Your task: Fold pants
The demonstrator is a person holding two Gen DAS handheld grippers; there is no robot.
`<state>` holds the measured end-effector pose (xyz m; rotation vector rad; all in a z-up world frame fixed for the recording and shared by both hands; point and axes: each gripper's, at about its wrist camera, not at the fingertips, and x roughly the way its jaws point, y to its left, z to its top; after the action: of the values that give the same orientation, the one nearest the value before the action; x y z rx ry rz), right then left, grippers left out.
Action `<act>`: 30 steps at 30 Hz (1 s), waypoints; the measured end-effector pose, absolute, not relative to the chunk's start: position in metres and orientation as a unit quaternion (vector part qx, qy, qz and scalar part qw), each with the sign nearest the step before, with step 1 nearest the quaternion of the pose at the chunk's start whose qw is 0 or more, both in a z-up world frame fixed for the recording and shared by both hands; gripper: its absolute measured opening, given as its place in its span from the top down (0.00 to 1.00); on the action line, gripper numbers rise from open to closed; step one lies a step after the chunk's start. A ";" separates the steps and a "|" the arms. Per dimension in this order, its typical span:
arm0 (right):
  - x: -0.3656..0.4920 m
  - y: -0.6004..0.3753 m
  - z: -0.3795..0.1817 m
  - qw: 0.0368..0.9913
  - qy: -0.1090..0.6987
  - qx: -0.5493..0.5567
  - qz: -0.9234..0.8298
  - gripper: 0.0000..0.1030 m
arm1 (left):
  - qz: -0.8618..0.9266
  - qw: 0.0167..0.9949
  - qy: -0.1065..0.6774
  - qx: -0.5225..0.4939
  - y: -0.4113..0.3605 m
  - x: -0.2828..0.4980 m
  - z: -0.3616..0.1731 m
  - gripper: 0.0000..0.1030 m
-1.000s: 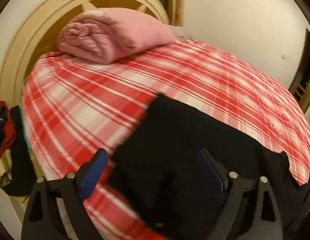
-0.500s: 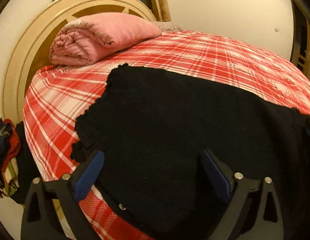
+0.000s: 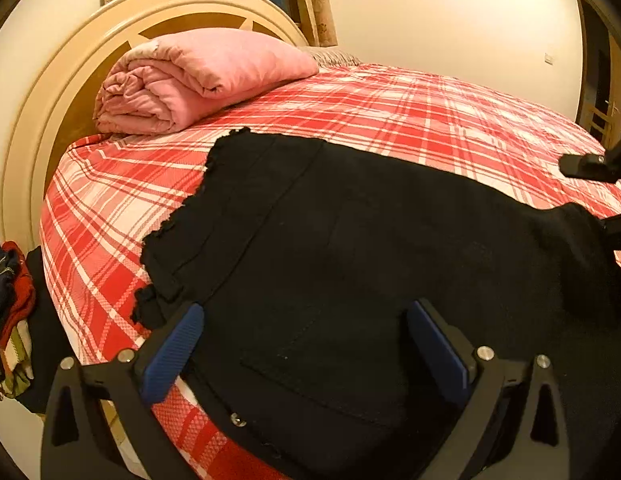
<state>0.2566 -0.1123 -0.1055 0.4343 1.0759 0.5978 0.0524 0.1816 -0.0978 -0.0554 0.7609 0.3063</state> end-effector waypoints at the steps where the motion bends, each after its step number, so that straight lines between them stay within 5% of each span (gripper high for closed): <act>1: 0.250 -0.131 -0.092 0.817 0.486 0.182 0.252 0.27 | 0.148 0.917 0.370 -0.029 0.182 0.052 -0.098 0.00; 5: 0.220 -0.226 -0.049 0.892 0.438 0.114 0.022 0.27 | 0.148 0.915 0.374 -0.032 0.182 0.054 -0.097 0.00; 9: 0.205 -0.337 -0.049 0.852 0.449 0.041 -0.265 0.27 | 0.151 0.913 0.377 -0.034 0.181 0.055 -0.097 0.00; 14: 0.192 -0.398 -0.086 0.806 0.505 0.086 -0.296 0.27 | 0.157 0.910 0.383 -0.038 0.181 0.055 -0.096 0.00; 15: 0.183 -0.405 -0.087 0.816 0.489 0.118 -0.284 0.33 | 0.157 0.909 0.384 -0.039 0.181 0.056 -0.096 0.00; 17: 0.175 -0.408 -0.081 0.817 0.484 0.132 -0.284 0.62 | 0.157 0.907 0.388 -0.041 0.182 0.057 -0.096 0.00; 18: 0.169 -0.411 -0.075 0.820 0.480 0.152 -0.272 0.90 | 0.157 0.907 0.389 -0.041 0.182 0.057 -0.096 0.00; 19: 0.163 -0.414 -0.074 0.822 0.478 0.169 -0.258 0.96 | 0.157 0.906 0.390 -0.040 0.182 0.057 -0.096 0.00; 30: -0.041 -0.453 -0.005 0.879 0.298 0.332 -0.170 0.97 | 0.155 0.899 0.407 -0.042 0.184 0.061 -0.094 0.00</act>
<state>-0.0411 -0.4532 -0.0051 0.6926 0.6208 -0.3544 0.0606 0.1839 -0.0942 -0.0871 0.8424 0.3218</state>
